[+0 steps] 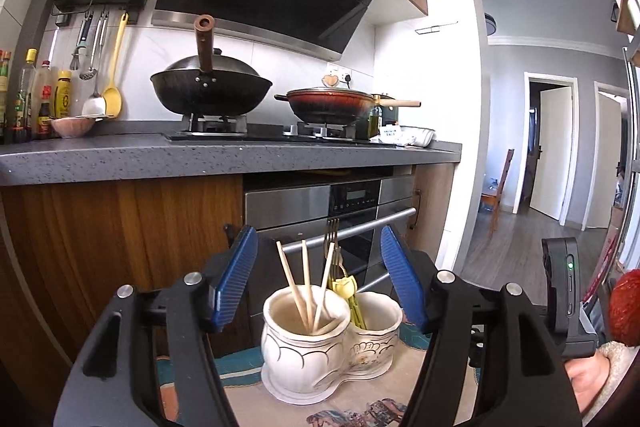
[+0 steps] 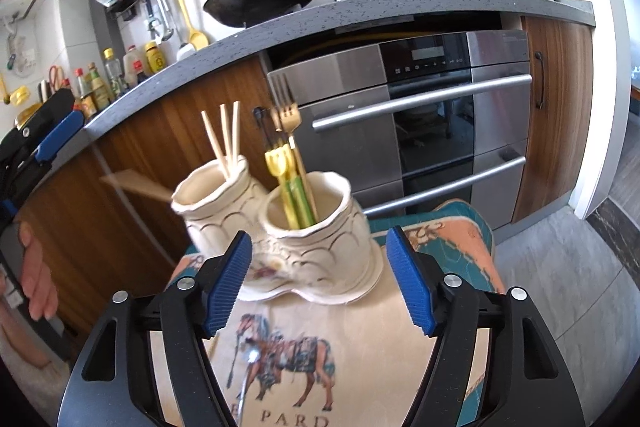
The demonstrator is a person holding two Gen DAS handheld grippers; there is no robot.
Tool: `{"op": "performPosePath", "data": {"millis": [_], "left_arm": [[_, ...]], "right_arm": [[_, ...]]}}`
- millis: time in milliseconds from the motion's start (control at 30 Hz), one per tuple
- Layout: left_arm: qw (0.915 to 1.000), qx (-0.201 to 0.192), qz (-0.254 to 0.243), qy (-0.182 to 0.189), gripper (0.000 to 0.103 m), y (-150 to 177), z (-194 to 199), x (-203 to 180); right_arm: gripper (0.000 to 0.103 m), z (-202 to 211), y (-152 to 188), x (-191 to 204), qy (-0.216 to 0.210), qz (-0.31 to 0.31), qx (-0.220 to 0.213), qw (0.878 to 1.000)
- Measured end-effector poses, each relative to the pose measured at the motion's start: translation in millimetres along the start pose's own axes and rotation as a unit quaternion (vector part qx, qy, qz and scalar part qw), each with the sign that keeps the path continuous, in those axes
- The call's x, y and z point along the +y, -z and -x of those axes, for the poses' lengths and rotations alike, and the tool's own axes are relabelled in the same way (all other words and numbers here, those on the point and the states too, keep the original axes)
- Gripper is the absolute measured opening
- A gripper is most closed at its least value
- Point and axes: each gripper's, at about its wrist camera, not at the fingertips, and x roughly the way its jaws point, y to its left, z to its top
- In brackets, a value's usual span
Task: Organize utensils
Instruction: 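Withdraw both open tools back over the last chopstick and silver spoon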
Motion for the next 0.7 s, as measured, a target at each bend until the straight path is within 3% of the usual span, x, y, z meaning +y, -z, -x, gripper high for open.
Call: {"op": "performPosePath", "data": {"millis": [300, 567, 700], "left_arm": [[0.9986, 0.036, 0.008, -0.039, 0.068, 17, 20, 20], [0.9908, 0.12, -0.004, -0.062, 0.069, 68, 30, 20], [0.9813, 0.182, 0.008, -0.063, 0.069, 100, 26, 21]], "right_arm": [[0.073, 5, 16, 13, -0.007, 0.013, 0.024, 1.0], [0.077, 1, 43, 22, -0.005, 0.035, 0.064, 0.997], [0.077, -4, 59, 29, -0.006, 0.048, 0.089, 0.995]]}}
